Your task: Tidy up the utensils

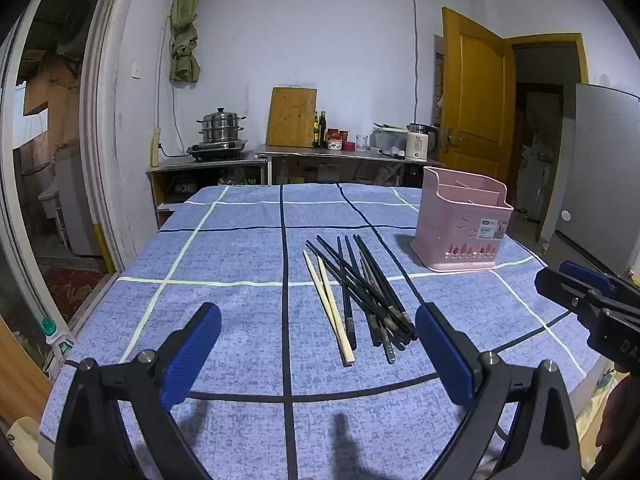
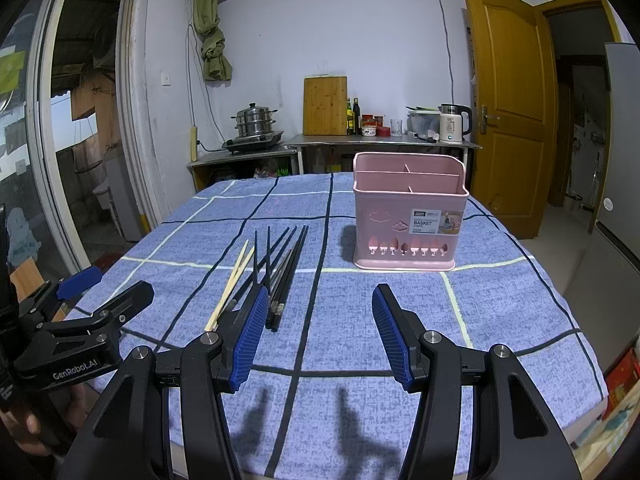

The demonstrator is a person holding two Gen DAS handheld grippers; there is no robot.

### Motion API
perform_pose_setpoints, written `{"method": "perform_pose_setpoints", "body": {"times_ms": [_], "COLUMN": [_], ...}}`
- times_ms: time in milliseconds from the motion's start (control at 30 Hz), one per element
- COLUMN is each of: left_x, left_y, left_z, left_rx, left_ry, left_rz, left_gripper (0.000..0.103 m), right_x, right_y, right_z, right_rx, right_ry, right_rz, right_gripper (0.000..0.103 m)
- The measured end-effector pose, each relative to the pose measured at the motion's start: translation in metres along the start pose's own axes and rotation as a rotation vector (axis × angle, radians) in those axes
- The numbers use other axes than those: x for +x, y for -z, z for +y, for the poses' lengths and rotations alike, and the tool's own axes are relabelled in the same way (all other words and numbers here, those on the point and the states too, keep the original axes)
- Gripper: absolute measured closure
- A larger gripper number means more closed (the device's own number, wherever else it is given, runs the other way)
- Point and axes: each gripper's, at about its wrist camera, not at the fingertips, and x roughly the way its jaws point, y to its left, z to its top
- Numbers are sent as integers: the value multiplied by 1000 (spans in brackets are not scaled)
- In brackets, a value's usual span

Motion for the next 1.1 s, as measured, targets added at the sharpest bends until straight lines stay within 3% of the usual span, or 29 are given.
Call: {"method": "perform_pose_setpoints", "body": {"times_ms": [1100], "left_x": [-2], "left_y": [-1], "left_z": [-1], "left_rx": [3], "left_ry": [6], "left_rz": [2], "left_gripper": [4], "right_x": [0], "right_y": [0], "right_z": [1], "right_rx": [0], "right_ry": [-2], "right_rz": [4], "right_gripper": [48]}}
